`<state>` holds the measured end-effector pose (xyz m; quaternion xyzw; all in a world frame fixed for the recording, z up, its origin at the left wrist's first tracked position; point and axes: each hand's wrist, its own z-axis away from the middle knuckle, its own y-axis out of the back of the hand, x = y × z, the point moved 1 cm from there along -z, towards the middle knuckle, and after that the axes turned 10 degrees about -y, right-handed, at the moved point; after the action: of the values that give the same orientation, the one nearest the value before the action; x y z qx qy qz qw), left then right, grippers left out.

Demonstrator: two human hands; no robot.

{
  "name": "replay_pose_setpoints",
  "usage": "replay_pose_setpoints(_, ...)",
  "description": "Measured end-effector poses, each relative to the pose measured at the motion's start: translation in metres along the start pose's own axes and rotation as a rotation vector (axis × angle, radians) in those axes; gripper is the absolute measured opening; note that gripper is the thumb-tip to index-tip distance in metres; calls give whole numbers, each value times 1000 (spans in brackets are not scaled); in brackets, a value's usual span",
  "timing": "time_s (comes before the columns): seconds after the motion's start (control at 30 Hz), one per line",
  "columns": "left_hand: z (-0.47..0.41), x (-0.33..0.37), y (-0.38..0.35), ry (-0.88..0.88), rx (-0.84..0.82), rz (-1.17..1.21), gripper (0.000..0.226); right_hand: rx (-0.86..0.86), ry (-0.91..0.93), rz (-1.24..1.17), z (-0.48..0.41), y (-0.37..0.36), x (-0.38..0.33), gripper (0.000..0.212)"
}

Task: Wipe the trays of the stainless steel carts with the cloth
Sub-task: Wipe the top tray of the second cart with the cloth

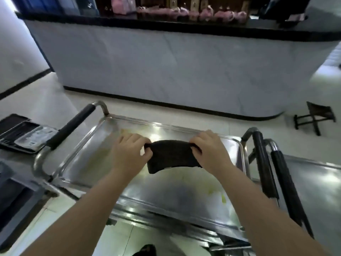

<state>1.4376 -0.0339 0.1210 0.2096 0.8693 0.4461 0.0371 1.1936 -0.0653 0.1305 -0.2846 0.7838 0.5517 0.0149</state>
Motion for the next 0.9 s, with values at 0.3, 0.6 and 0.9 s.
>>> replay_pose_setpoints(0.3,40,-10,-65,-73,-237,579,13,-30,-463,-5,100,-34,-11,21)
replay_pose_setpoints(0.6,48,43,-156,161,-621,814,10,-238,-897,210,125,-45,61,11)
replay_pose_setpoints(0.9,59,4,-263,-118,-784,322,54,-577,-936,295,149,-169,113,64)
